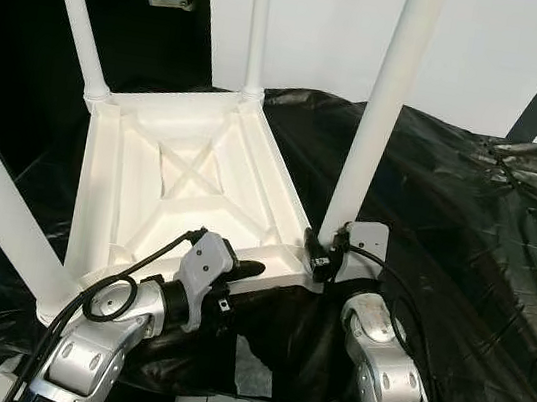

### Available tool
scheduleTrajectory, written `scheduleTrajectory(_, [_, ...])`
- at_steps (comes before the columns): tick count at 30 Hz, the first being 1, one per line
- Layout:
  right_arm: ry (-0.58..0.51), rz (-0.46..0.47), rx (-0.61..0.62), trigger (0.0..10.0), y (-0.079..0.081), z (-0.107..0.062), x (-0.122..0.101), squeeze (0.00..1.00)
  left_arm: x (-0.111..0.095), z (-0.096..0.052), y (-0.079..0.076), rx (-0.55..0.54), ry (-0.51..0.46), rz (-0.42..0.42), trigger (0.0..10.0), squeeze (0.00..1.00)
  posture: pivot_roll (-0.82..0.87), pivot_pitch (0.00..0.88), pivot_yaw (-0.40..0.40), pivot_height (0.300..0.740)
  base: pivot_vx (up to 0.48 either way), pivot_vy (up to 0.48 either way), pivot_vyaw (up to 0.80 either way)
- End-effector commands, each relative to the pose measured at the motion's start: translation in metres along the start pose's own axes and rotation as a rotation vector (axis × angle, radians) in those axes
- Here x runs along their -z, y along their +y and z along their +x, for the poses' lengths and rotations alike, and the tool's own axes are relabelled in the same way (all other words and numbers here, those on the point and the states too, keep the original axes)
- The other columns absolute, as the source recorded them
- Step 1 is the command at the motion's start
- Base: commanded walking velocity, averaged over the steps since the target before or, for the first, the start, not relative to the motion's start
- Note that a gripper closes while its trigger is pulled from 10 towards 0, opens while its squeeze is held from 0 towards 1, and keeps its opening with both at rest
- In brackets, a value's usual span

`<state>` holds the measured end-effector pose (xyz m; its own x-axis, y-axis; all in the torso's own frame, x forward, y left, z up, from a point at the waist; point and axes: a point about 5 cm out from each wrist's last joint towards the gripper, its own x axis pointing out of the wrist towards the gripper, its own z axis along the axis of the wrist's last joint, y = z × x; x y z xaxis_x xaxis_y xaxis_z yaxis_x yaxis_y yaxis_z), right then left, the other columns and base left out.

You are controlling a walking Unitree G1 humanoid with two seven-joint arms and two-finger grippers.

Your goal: Building children table

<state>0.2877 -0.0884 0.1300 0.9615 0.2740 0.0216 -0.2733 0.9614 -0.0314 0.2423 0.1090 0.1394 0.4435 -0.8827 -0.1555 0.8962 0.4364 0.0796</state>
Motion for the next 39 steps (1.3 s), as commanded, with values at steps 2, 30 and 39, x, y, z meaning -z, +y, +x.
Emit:
scheduleTrajectory(2, [-0.013, 0.007, -0.077, 10.0, 0.006, -0.002, -0.003, 1.0, -0.001, 0.001, 0.002, -0.04, 0.005, 0.0, 10.0, 0.0, 0.0, 0.0, -0.029, 0.74, 0.0, 0.0, 0.0])
scheduleTrajectory(30, [0.102, -0.208, -0.696, 10.0, -0.079, -0.005, -0.008, 0.0, -0.002, 0.002, 0.006, -0.037, 0.004, 0.015, 10.0, 0.0, 0.01, 0.0, -0.032, 0.74, 0.0, 0.0, 0.0])
scheduleTrajectory(39, [0.089, -0.29, -0.819, 6.9, -0.064, 0.025, -0.019, 0.0, -0.005, 0.002, 0.01, -0.043, -0.001, 0.031, 10.0, 0.0, 0.02, 0.0, -0.033, 0.74, 0.0, 0.0, 0.0])
